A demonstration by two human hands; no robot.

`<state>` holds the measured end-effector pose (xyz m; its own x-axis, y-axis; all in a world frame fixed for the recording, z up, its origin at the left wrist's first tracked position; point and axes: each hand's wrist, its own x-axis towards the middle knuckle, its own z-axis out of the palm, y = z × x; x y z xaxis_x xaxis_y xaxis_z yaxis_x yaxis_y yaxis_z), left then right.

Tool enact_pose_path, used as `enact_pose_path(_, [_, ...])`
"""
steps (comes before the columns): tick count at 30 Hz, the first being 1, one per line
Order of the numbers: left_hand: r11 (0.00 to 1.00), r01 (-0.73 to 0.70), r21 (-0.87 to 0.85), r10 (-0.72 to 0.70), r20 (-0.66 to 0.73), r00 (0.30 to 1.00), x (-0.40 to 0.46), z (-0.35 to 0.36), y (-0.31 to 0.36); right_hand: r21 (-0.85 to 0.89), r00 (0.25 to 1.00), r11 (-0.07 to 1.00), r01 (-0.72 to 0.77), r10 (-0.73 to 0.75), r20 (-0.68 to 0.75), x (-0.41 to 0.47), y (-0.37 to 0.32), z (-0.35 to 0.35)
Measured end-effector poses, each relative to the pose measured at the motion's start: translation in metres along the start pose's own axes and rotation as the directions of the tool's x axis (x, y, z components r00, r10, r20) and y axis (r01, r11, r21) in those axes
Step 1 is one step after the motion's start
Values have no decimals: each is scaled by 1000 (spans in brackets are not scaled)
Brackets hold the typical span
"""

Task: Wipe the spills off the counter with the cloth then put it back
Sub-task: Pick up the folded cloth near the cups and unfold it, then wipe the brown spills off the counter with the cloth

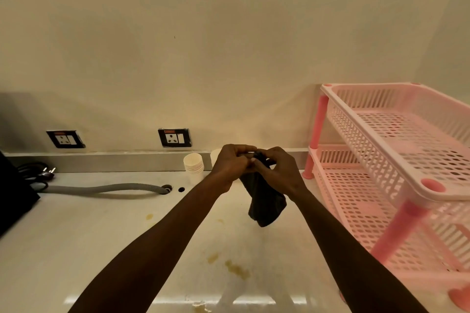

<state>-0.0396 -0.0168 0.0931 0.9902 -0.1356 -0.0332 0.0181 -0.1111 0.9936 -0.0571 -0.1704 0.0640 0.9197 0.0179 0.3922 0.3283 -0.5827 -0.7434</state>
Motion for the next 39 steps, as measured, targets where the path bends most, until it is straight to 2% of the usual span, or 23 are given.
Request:
enact_pose_path(3, [988,-50,148,43,49,998,0,-5,4,-29,997,999,35,-33,65,3,0,-7])
enact_pose_path(5, [959,-131,250,122,49,991,-1,-8,5,-20,997,999,50,-48,60,4,-2,-10])
enact_pose_path(8, [804,-310,507,343,29,939,-1,-15,4,65,999,998,16,-19,39,7,-7,-13])
enact_pose_path(9, [749,-336,570,373,55,926,0,-19,2,122,998,992,-14,7,60,8,-10,-14])
enact_pose_path(10, [714,-338,613,350,105,931,1,-24,-2,187,995,981,-47,30,91,9,-12,-17])
enact_pose_path(13, [698,-258,668,113,253,961,4,-38,-17,335,981,937,-96,31,193,9,-15,-25])
enact_pose_path(15, [699,-222,680,32,280,959,7,-48,-26,358,969,926,-119,31,243,11,-12,-31])
enact_pose_path(17, [678,-226,699,10,299,954,8,-59,-33,310,965,938,-155,76,252,13,-4,-37])
enact_pose_path(22, [644,-231,729,80,236,968,17,-74,-35,35,965,975,-221,213,151,22,28,-35])
enact_pose_path(27, [609,-263,748,206,171,963,38,-71,-28,51,973,976,-213,216,-79,26,35,-22])
enact_pose_path(29, [615,-263,743,237,145,961,41,-69,-35,113,971,972,-208,219,-98,18,39,-14])
enact_pose_path(32, [546,-262,796,156,211,965,31,-68,-67,122,971,963,-239,241,5,-15,60,2])
enact_pose_path(36, [466,-253,848,-68,319,945,-1,-69,-136,-89,894,936,-342,353,277,-77,100,26])
enact_pose_path(39, [465,-283,839,-121,377,918,-27,-73,-175,-196,876,945,-262,318,363,-113,119,41])
